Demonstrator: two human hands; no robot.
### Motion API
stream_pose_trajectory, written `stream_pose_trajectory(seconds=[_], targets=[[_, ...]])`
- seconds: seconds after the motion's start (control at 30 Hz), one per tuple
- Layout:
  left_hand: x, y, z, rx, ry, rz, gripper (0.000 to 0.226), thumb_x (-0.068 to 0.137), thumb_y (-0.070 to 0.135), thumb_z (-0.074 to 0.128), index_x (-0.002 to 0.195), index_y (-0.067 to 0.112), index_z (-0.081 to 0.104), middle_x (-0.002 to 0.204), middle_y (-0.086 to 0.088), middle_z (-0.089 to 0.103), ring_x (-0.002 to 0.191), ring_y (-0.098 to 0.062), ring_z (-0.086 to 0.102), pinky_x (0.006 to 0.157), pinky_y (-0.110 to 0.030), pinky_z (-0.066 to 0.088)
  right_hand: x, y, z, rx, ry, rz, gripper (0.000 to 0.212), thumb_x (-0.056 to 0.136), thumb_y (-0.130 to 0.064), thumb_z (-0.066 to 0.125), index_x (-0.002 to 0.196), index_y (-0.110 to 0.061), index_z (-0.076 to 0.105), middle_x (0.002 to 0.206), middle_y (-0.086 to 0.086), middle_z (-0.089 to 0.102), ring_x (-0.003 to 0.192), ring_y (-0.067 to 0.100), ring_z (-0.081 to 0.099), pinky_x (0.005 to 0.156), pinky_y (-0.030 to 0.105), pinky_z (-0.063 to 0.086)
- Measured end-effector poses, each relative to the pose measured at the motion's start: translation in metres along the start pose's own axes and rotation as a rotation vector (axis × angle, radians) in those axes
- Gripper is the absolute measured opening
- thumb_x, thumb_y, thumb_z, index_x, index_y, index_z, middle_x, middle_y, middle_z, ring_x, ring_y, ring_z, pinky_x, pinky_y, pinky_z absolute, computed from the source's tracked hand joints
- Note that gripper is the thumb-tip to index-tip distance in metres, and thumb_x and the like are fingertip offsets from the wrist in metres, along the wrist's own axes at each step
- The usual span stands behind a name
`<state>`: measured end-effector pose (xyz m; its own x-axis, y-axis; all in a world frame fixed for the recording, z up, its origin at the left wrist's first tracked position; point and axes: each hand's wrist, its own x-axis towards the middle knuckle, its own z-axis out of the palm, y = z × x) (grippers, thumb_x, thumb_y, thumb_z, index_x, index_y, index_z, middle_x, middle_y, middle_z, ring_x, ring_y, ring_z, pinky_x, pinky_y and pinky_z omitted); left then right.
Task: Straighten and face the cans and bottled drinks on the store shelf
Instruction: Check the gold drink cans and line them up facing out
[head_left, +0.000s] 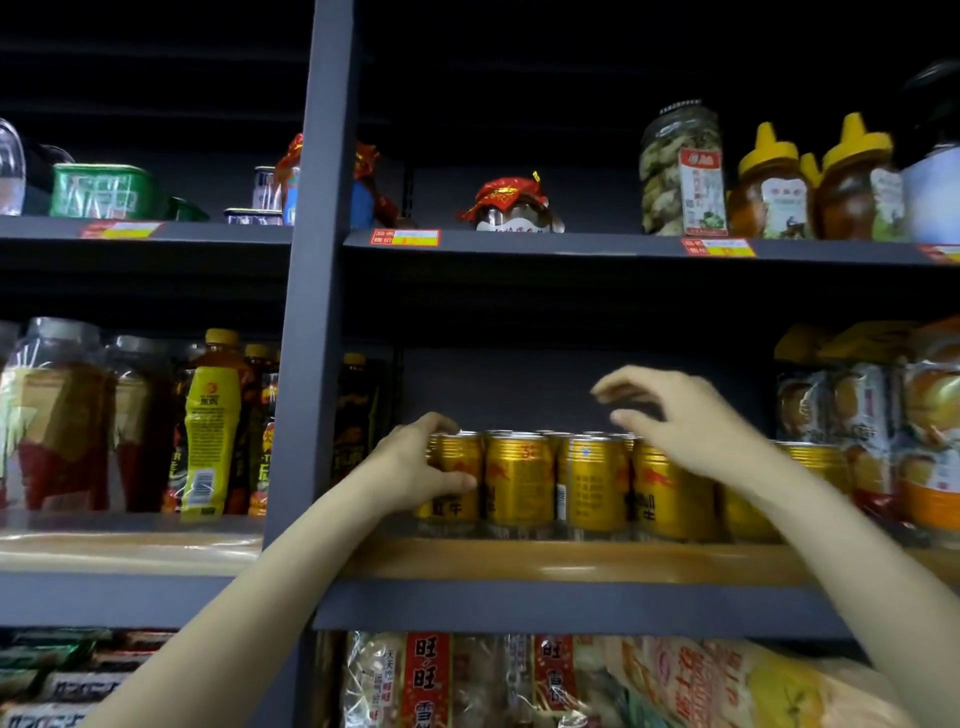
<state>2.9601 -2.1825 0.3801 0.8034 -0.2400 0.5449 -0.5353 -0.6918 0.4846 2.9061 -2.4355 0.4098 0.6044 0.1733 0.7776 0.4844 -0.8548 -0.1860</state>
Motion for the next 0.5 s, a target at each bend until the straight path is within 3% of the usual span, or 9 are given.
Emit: stream_pose_trajectory(seconds=[0.1,0.2,0.3,0.5], targets=[[-0.003,0.014,0.003,0.059,0.080,0.044,0.067,0.078,0.044,0.068,0.136,0.031,0.036,0.140,-0.009,0.036,0.126,-0.027,0.040,0.101,-0.038,0.041,-0.015,0.017,-0.023,-0.139,-0.142,0.125,0.039,0.087,-0.042,0.060,0.124,-0.035,0.053,0.125,-0.006,0.057,0.122,0.016,0.049,0.105,0.037,0.038],[-0.002,0.036,0.021,0.219,0.040,0.068,0.074,0.076,0.058,0.064,0.138,0.038,0.030,0.149,-0.007,0.023,0.138,-0.035,0.017,0.109,-0.053,0.027,-0.029,0.026,-0.011,-0.327,-0.315,0.152,0.061,0.079,-0.060,0.058,0.134,-0.047,0.035,0.138,-0.008,0.043,0.130,0.018,0.038,0.114,0.044,0.021],[0.000,0.050,0.039,0.383,0.005,-0.001,0.072,0.078,0.062,0.058,0.139,0.040,0.027,0.149,-0.006,0.021,0.137,-0.040,0.007,0.105,-0.066,0.020,-0.032,0.026,0.001,-0.457,-0.231,0.113,0.062,0.082,-0.060,0.056,0.136,-0.049,0.027,0.140,-0.006,0.035,0.132,0.020,0.033,0.113,0.043,0.008],[-0.004,0.061,0.051,0.460,0.132,-0.052,0.063,0.086,0.057,0.052,0.139,0.035,0.027,0.145,-0.010,0.029,0.135,-0.042,0.012,0.101,-0.069,0.021,-0.028,0.030,0.007,-0.518,-0.218,0.083,0.063,0.083,-0.063,0.053,0.137,-0.048,0.025,0.138,-0.004,0.034,0.131,0.021,0.034,0.113,0.046,0.007]])
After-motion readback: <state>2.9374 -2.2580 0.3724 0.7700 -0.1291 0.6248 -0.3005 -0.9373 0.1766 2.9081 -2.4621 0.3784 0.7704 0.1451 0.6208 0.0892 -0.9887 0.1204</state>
